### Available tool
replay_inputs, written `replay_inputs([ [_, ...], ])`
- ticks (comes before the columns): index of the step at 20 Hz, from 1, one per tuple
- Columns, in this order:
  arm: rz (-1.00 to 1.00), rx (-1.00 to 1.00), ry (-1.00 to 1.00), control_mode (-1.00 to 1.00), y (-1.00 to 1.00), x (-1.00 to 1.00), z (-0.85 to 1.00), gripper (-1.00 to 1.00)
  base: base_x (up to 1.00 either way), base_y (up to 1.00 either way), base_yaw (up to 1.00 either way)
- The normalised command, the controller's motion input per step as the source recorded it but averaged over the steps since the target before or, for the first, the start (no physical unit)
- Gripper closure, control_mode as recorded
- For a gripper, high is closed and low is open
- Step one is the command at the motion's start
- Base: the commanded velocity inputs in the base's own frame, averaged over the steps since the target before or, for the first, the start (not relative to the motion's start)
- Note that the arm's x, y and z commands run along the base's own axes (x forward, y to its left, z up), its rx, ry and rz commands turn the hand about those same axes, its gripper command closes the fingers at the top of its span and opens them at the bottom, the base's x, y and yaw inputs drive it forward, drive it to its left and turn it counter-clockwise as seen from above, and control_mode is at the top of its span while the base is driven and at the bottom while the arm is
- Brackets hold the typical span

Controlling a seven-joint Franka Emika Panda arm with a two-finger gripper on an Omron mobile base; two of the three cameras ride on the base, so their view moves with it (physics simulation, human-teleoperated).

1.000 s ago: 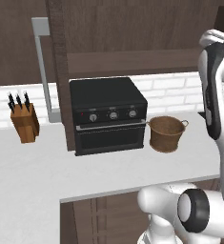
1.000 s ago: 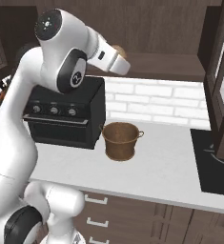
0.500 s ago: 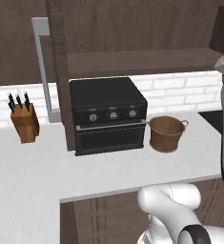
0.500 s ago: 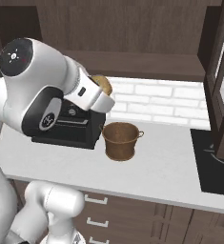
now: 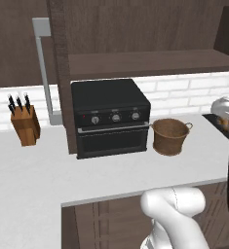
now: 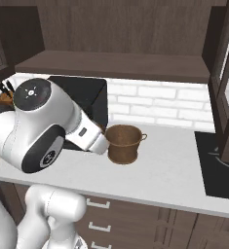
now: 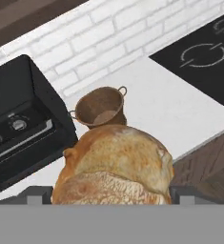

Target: Open the cabinet, pick up the bread from the cabinet and place it in the basket. Then move the basket to the dining counter.

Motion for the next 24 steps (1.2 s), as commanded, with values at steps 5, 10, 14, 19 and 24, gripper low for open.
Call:
replay_inputs([
  [5,0.06,0.02,0.23,-1.0,0.0,0.86,-0.85,1.0,0.0,0.0,0.0],
  [10,0.03,0.01,0.11,-1.0,0.01,1.0,-0.52,1.0,0.0,0.0,0.0],
  [14,0.05,0.01,0.14,-1.0,0.0,0.95,-0.43,1.0,0.0,0.0,0.0],
  [19,0.04,0.0,0.07,-1.0,0.0,0.82,-0.54,1.0,0.0,0.0,0.0],
  [24,0.05,0.0,-0.01,-1.0,-0.01,0.77,-0.47,1.0,0.0,0.0,0.0],
])
